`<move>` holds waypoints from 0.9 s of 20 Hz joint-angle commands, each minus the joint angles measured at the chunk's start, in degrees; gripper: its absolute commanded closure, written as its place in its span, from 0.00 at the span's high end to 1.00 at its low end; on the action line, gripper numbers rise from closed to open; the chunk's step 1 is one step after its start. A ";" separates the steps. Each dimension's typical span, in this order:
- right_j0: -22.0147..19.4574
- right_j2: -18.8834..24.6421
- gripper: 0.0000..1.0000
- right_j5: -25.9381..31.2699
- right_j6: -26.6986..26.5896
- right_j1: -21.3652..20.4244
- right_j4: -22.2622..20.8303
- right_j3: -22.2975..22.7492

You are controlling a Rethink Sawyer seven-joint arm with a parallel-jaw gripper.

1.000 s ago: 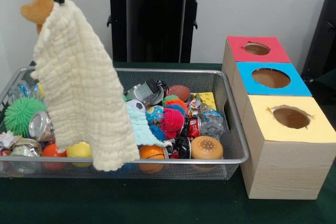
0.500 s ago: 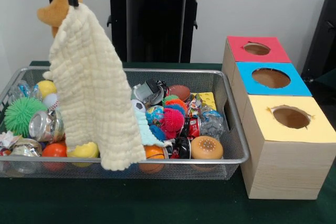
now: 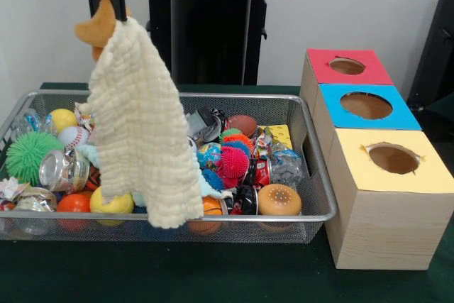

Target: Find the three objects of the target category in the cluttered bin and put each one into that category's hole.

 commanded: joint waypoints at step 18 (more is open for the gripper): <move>3.26 -7.08 0.00 -8.58 7.83 -5.60 3.62 19.01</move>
